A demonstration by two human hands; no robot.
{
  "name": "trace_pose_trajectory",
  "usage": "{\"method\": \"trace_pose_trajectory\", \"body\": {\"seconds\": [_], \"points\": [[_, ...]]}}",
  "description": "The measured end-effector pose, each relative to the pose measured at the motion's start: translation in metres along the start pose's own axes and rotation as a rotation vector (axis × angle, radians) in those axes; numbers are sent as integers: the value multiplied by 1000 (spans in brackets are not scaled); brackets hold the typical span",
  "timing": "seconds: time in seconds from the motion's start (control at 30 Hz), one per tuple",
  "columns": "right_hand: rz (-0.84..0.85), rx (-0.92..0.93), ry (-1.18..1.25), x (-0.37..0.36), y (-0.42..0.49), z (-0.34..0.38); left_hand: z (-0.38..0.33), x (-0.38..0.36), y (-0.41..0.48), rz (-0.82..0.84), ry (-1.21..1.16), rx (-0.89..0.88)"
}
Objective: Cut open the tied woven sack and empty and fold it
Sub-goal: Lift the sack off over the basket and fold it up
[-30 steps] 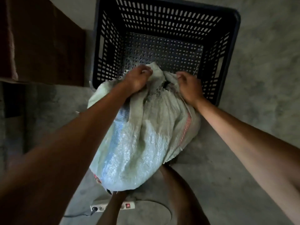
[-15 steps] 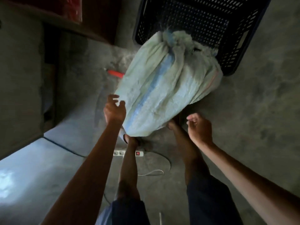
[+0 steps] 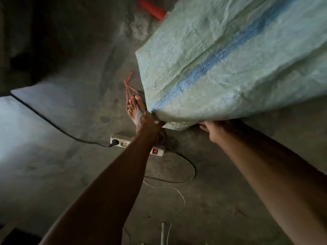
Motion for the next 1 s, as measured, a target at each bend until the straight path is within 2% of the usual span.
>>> {"method": "trace_pose_trajectory", "body": {"seconds": [0.03, 0.07, 0.13, 0.17, 0.2, 0.23, 0.3, 0.4, 0.43, 0.5, 0.57, 0.63, 0.7, 0.8, 0.87, 0.93, 1.0], "points": [[-22, -17, -31, 1, 7, 3, 12, -11, 23, -78, 24, -22], [-22, -43, -40, 6, 7, 3, 16, -18, 38, -81, 45, -60], [10, -147, 60, 17, 6, 10, -2, -2, 42, -13, 168, -64], [45, -202, 205, 19, 4, 12, -6, 2, 42, 39, 223, -71], [62, -216, 250, 25, -4, 19, -16, 9, 31, 124, 259, -114], [88, -186, 208, 31, -12, 25, -25, 18, 24, 181, 280, -136], [110, -114, 169, 44, -42, 38, -41, 41, 7, 193, 321, -209], [149, -23, 94, 66, -97, 44, -42, 57, 15, 192, 258, -284], [134, 9, 49, 79, -114, 51, -56, 78, -3, 231, 222, -305], [40, 20, 127, 115, -138, 69, -89, 123, -42, 312, 157, -347], [-77, 87, 231, 157, -146, 104, -129, 176, -85, 316, 156, -409], [-147, 163, 360, 198, -140, 139, -156, 209, -94, 327, 86, -417], [-232, 204, 420, 231, -122, 167, -188, 237, -85, 266, -19, -467], [-312, 242, 490, 243, -75, 197, -232, 251, -36, 148, -255, -393], [-333, 214, 421, 226, -34, 203, -253, 240, 5, 128, -379, -283], [-329, 199, 310, 203, 6, 203, -264, 223, 29, 101, -374, -190], [-327, 251, 179, 186, 39, 207, -262, 205, 44, 8, -225, -148]]}}
Point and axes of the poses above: each hand's wrist, its own y-axis towards the middle knuckle, its own x-axis out of the back of the hand, z = x × y, the point moved 5 cm from there along y, towards the middle knuckle, and after that the axes turned 2 degrees about x, right-handed, at the moved point
